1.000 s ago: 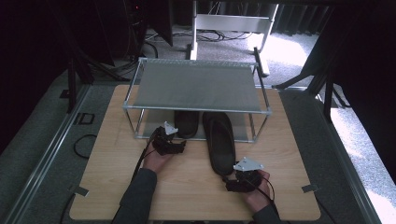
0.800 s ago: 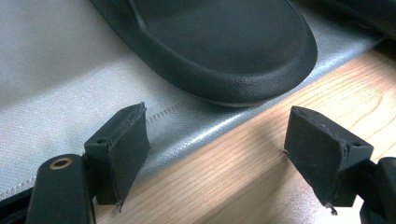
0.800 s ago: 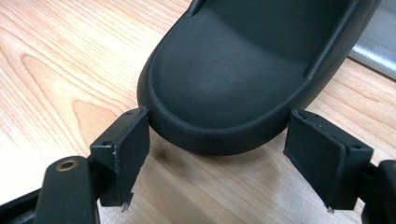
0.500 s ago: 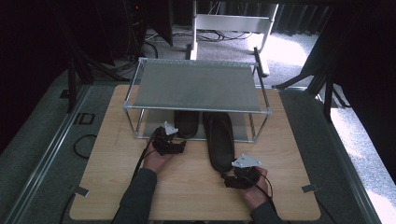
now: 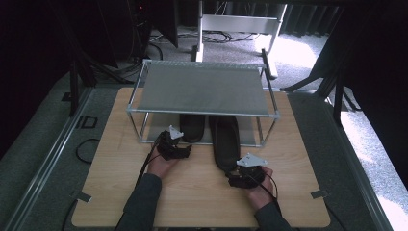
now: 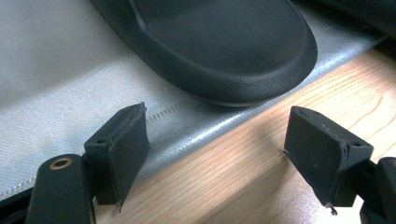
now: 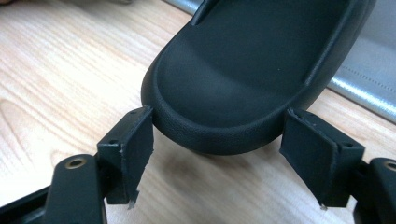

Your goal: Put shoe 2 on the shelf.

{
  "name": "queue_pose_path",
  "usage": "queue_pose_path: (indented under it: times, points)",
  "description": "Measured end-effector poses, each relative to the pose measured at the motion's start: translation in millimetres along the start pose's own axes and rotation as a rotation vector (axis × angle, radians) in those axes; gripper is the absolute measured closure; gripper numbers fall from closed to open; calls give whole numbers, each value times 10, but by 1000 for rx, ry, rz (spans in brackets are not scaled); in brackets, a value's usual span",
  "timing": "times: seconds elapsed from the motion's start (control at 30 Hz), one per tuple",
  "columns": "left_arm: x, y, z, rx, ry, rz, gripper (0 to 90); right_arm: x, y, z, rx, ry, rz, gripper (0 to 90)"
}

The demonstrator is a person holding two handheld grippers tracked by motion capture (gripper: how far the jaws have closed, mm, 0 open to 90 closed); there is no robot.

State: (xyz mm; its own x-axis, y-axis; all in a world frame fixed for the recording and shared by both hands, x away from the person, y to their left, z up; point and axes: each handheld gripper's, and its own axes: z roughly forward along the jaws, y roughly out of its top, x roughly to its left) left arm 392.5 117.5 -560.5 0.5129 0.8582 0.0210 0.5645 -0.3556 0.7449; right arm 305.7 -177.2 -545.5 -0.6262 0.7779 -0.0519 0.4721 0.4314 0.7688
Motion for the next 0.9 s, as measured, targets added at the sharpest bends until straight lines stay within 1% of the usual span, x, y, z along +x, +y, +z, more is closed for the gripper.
queue_pose_path:
  times: [0.03, 0.2, 0.23, 0.43, 0.53, 0.67, 0.77, 0.9]
  points:
    - [0, 0, 0, 0, 0, 0, 223, -21, 16, 5, -7, -3, 2, 268]
    - [1, 0, 0, 0, -1, 0, 224, -34, 39, -4, -20, 1, 10, 267]
    - [1, 0, 0, 0, 0, 0, 223, -25, 41, -6, -17, -1, 1, 255]
    - [3, 0, -1, -1, -2, -2, 223, -15, 24, 4, -2, -3, -4, 237]
    - [3, 0, -1, -1, -1, -1, 224, -30, 40, 17, -6, -1, 7, 240]
    - [4, 0, 0, -1, -2, -2, 224, -37, 64, 46, -2, -7, 6, 245]
    - [7, -1, -1, -1, -4, -4, 224, -59, 77, 64, -2, -4, 10, 244]
    - [12, -1, -2, -3, -5, -6, 224, -53, 85, 57, -3, 6, 13, 231]
